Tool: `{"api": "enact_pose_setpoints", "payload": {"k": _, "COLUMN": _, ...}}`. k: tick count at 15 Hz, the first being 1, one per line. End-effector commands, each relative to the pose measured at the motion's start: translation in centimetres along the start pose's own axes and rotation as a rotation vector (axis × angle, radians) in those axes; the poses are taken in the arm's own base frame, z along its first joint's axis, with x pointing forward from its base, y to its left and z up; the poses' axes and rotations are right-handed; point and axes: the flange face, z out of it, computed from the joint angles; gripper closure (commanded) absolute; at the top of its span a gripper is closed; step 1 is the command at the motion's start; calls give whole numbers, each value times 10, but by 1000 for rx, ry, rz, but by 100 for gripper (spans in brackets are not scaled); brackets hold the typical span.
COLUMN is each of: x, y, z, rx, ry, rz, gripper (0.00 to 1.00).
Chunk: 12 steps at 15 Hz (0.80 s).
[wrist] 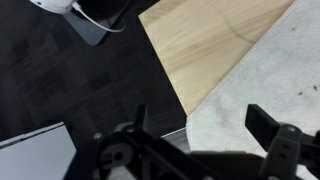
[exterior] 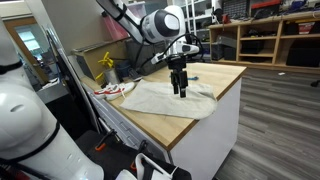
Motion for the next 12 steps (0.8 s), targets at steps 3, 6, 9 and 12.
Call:
{"api": "enact_pose_setpoints", "payload": {"k": 3, "x": 35, "y": 1, "z": -12, "rx": -19, "ry": -21, "rz": -51, "gripper": 0}}
{"api": "enact_pose_setpoints", "payload": {"k": 6, "x": 50, "y": 4, "z": -9, "rx": -39, "ry": -15, "rz": -95, "gripper": 0}}
{"api": "enact_pose_setpoints", "payload": {"k": 9, "x": 61, "y": 12, "z": 9, "rx": -74, "ry": -34, "rz": -145, "gripper": 0}}
{"api": "enact_pose_setpoints", "payload": {"k": 12, "x": 61, "y": 19, "z": 23, "rx": -88, "ry": -85, "rz": -149, "gripper": 0}}
